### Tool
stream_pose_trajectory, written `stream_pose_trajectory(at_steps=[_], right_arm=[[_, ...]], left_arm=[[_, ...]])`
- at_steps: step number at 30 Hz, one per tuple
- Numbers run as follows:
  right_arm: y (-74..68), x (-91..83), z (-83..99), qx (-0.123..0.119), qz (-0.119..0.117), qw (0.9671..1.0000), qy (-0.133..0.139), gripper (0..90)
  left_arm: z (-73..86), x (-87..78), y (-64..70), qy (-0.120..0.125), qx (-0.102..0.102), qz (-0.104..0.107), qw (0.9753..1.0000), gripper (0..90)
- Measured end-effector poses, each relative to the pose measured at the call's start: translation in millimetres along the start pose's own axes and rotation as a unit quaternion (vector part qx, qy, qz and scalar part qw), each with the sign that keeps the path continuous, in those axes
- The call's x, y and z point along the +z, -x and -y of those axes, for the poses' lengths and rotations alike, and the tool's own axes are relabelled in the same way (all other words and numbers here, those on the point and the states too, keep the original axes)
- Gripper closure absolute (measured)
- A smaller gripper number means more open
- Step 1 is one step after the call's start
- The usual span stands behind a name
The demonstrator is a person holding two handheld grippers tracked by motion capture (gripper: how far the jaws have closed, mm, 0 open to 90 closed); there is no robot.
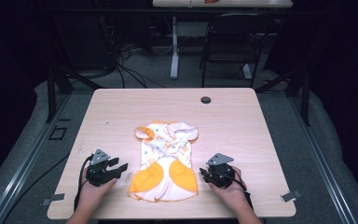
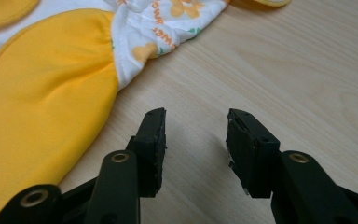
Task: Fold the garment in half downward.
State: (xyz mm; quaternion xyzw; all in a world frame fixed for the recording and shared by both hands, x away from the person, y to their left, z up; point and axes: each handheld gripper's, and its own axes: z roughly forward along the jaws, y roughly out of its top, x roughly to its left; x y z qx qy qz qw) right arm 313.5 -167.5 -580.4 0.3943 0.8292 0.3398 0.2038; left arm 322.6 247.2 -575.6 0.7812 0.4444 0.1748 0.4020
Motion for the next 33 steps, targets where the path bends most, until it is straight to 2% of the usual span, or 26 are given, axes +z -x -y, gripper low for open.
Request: stream_pose_trajectory(at_steps=[2,4,6,7,9,10,13,15,16,19,20,21,22,23,24,28,30,33], right_arm=[[-0.7,-0.1,-0.3,-0.004,0.001,1.0,-0.001,57.7],[-1.9,0.3,-0.3,0.003,-0.007,1.0,-0.001,59.5],[-2.4,0.1,0.1,0.006,-0.006,1.0,0.001,61.1],[-2.8,0.1,-0.1,0.004,-0.017,0.9998,0.0,63.4],[-3.0,-0.1,-0.4,0.002,-0.019,0.9998,-0.003,64.1],[-4.1,0.2,-0.9,0.004,-0.02,0.9998,-0.002,64.9],[-5.6,0.6,-1.4,0.008,-0.024,0.9997,-0.003,64.2],[-6.8,1.2,-2.6,0.008,-0.027,0.9996,-0.007,64.2],[-7.0,2.8,-5.3,0.019,-0.038,0.9991,-0.01,64.9],[-6.8,5.8,-10.1,0.027,-0.05,0.9983,-0.015,68.5],[-8.5,8.9,-16.4,0.019,-0.053,0.9981,-0.024,73.9],[-8.5,8.9,-16.4,0.019,-0.053,0.9981,-0.024,73.9],[-10.1,10.1,-19.5,0.015,-0.057,0.9979,-0.026,76.8],[-12.8,12.2,-26.2,-0.003,-0.066,0.9973,-0.031,82.6],[-14.2,13.4,-30.2,-0.014,-0.066,0.9971,-0.035,84.7],[-17.2,21.2,-41.1,-0.018,-0.069,0.997,-0.029,88.9],[-15.5,30.7,-50.1,-0.018,-0.072,0.9968,-0.031,89.7],[-14.1,36.7,-54.3,-0.013,-0.07,0.997,-0.03,89.7]], left_arm=[[-0.1,0.1,0.6,0.001,0.003,0.004,1.0,49.4],[0.3,0.8,3.3,0.01,0.005,0.017,0.9998,51.4],[0.5,1.1,6.0,0.012,0.006,0.019,0.9997,54.3],[0.4,1.3,6.7,0.013,0.005,0.022,0.9996,54.8],[0.7,2.5,8.1,0.009,0.006,0.029,0.9995,56.8],[1.8,4.0,9.9,-0.002,0.011,0.023,0.9997,57.4],[2.2,4.9,11.9,-0.01,0.018,0.017,0.9996,58.6],[1.2,5.9,13.6,-0.014,0.016,0.017,0.9996,58.7],[0.0,6.3,15.1,-0.015,0.015,0.016,0.9996,59.1],[-5.2,11.9,21.1,-0.025,0.024,0.026,0.9991,61.3],[-10.7,17.0,25.7,-0.038,0.033,0.033,0.9982,65.3],[-10.7,17.0,25.7,-0.038,0.033,0.033,0.9982,69.4],[-13.7,19.2,27.4,-0.04,0.033,0.037,0.9979,69.4],[-19.9,24.1,30.4,-0.042,0.037,0.042,0.9975,74.3],[-23.0,26.6,32.0,-0.042,0.038,0.045,0.9974,76.7],[-31.8,37.0,35.4,-0.048,0.049,0.045,0.9966,82.1],[-39.5,48.5,37.7,-0.05,0.047,0.05,0.9964,86.9],[-42.6,55.9,38.8,-0.056,0.041,0.058,0.9959,88.7]])
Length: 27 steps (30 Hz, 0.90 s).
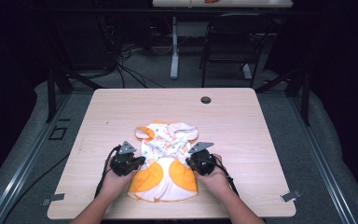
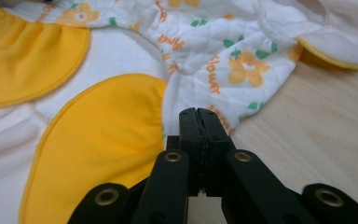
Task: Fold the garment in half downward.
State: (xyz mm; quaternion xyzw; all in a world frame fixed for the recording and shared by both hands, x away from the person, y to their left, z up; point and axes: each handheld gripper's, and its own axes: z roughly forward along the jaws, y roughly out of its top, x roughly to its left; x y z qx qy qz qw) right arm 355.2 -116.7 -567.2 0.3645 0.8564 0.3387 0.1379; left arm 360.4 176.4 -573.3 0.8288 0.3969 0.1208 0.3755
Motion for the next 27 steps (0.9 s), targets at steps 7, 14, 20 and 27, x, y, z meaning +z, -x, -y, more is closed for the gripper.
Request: stream_pose_trajectory(at_steps=[7,14,20,27], right_arm=[[1.9,8.3,-0.7,-0.001,-0.008,0.9999,-0.013,89.7],[-1.9,3.5,4.2,-0.011,-0.015,0.9997,-0.016,89.5],[-9.1,-5.0,13.5,-0.02,-0.024,0.9994,-0.017,89.5],[-15.8,-13.1,18.7,-0.038,-0.029,0.9984,-0.031,89.5]], left_arm=[[-1.2,7.7,3.1,-0.017,0.015,0.001,0.9997,89.7],[5.0,2.3,8.9,-0.018,0.025,0.008,0.9995,89.6],[11.1,-3.6,12.9,-0.023,0.016,0.03,0.9992,89.7],[15.3,-8.3,23.7,-0.032,0.024,0.044,0.9982,89.7]])
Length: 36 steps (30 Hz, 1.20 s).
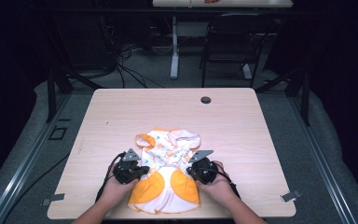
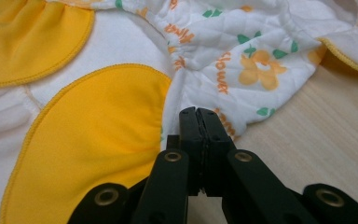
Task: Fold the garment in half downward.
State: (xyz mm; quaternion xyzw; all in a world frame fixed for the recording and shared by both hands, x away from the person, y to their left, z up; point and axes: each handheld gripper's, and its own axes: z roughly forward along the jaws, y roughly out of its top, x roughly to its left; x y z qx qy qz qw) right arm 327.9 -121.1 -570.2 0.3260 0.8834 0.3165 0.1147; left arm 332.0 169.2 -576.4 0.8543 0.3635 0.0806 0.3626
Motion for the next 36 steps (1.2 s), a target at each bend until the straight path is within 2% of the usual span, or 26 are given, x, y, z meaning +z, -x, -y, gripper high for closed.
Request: stream_pose_trajectory(at_steps=[4,6,9,13,14,15,17,18,19,20,21,22,24,27,28,31,34,36], right_arm=[[-2.8,-4.1,2.2,-0.008,-0.006,0.9999,-0.011,89.3],[-0.7,-5.3,1.6,-0.003,-0.018,0.9997,-0.016,87.0],[0.4,-6.2,-0.5,-0.002,-0.022,0.9996,-0.015,86.6],[5.7,-14.0,-14.7,-0.007,-0.025,0.9997,-0.004,87.8],[10.5,-16.8,-23.6,-0.003,-0.024,0.9997,0.003,87.8],[10.5,-16.8,-23.6,-0.003,-0.024,0.9997,0.003,87.8],[18.3,-17.7,-34.1,-0.003,-0.021,0.9997,0.008,87.9],[27.0,-17.0,-44.6,0.0,-0.017,0.9998,0.011,87.8],[27.0,-17.0,-44.6,0.0,-0.017,0.9998,0.011,87.8],[35.1,-15.9,-54.0,0.011,-0.015,0.9997,0.015,87.8],[35.1,-15.9,-54.0,0.011,-0.015,0.9997,0.015,87.8],[39.0,-15.0,-58.4,0.014,-0.014,0.9997,0.018,87.7],[48.9,-11.8,-69.6,0.015,-0.009,0.9997,0.016,87.3],[53.1,-7.7,-74.9,0.014,-0.008,0.9998,0.014,87.1],[55.6,-5.4,-79.5,0.003,0.008,0.9998,0.02,88.5],[61.2,0.0,-86.4,0.005,0.017,0.9996,0.021,89.0],[66.1,4.9,-93.5,0.011,0.018,0.9996,0.017,88.7],[68.5,8.3,-97.8,0.016,0.012,0.9996,0.021,88.4]], left_arm=[[0.8,-2.2,4.3,-0.011,0.01,0.009,0.9998,89.6],[-1.2,-2.5,4.0,-0.015,0.011,0.01,0.9998,88.2],[-4.9,-2.9,1.7,-0.017,0.015,0.003,0.9997,86.8],[-22.1,-7.7,-6.5,-0.004,0.011,-0.001,0.9999,86.3],[-32.1,-8.9,-11.2,-0.002,0.012,-0.007,0.9999,86.3],[-32.1,-8.9,-11.2,-0.002,0.012,-0.007,0.9999,86.3],[-43.6,-9.6,-18.2,0.0,0.018,-0.013,0.9998,86.3],[-53.4,-8.7,-26.0,0.006,0.016,-0.015,0.9997,86.3],[-53.4,-8.7,-26.0,0.006,0.016,-0.015,0.9997,86.2],[-61.8,-6.9,-33.7,0.008,0.009,-0.02,0.9997,86.2],[-61.8,-6.9,-33.7,0.008,0.009,-0.02,0.9997,86.2],[-66.3,-6.2,-38.0,0.01,0.002,-0.02,0.9998,86.2],[-75.4,-4.6,-46.3,0.01,0.003,-0.021,0.9997,86.2],[-80.5,-2.7,-52.7,0.009,-0.004,-0.02,0.9998,86.4],[-84.5,-0.8,-58.8,0.012,-0.015,-0.024,0.9995,86.9],[-89.1,2.8,-65.0,0.015,-0.025,-0.028,0.9992,88.0],[-92.3,4.6,-68.6,0.015,-0.022,-0.024,0.9994,88.2],[-96.4,7.6,-72.2,0.016,-0.031,-0.033,0.9989,88.1]])
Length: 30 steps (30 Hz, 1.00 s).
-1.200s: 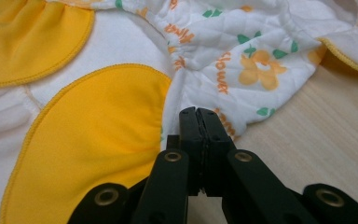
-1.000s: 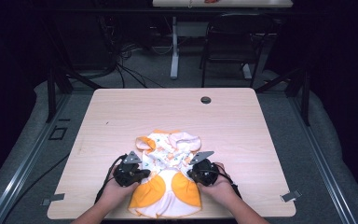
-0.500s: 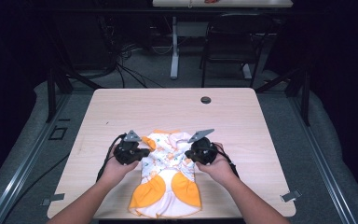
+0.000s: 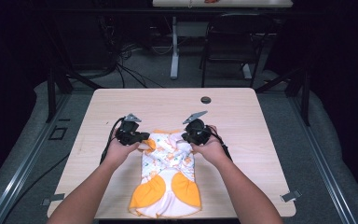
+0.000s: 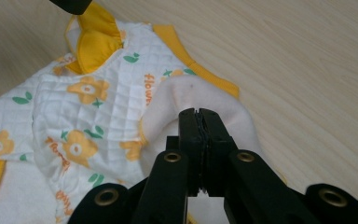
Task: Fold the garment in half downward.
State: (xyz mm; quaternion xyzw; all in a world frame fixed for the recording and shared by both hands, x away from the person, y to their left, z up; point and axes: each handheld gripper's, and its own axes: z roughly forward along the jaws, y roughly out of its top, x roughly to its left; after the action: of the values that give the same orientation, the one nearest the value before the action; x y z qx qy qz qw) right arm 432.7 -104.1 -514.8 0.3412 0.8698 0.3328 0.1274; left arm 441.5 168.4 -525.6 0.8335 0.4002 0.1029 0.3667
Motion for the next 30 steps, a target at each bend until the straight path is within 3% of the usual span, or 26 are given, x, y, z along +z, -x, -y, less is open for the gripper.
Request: stream_pose_trajectory(at_steps=[3,13,17,19,20,26,30], right_arm=[[2.2,3.1,-4.0,-0.005,0.004,0.9999,-0.008,87.6],[17.2,21.9,-9.6,0.013,0.02,0.9994,-0.026,80.5],[20.7,27.8,-8.6,0.021,0.032,0.9991,-0.017,77.1],[23.2,31.5,-8.2,0.021,0.038,0.9987,-0.025,75.7],[24.2,35.6,-7.6,0.023,0.046,0.9983,-0.028,73.3],[23.6,44.7,-5.6,0.038,0.046,0.998,-0.02,65.4],[23.0,51.4,-3.8,0.025,0.068,0.9964,-0.043,63.4]], left_arm=[[-2.7,2.3,-1.9,-0.002,0.001,-0.006,1.0,88.0],[-8.9,19.7,-8.0,-0.015,-0.007,-0.017,0.9997,84.2],[-7.8,25.2,-7.0,-0.014,-0.01,-0.027,0.9995,73.1],[-7.1,27.5,-8.1,-0.011,-0.016,-0.034,0.9992,70.9],[-6.6,28.6,-8.8,-0.009,-0.022,-0.039,0.999,65.5],[-2.1,34.1,-11.8,-0.014,-0.029,-0.05,0.9982,59.8],[0.6,37.9,-13.5,-0.025,-0.026,-0.049,0.9981,59.0]])
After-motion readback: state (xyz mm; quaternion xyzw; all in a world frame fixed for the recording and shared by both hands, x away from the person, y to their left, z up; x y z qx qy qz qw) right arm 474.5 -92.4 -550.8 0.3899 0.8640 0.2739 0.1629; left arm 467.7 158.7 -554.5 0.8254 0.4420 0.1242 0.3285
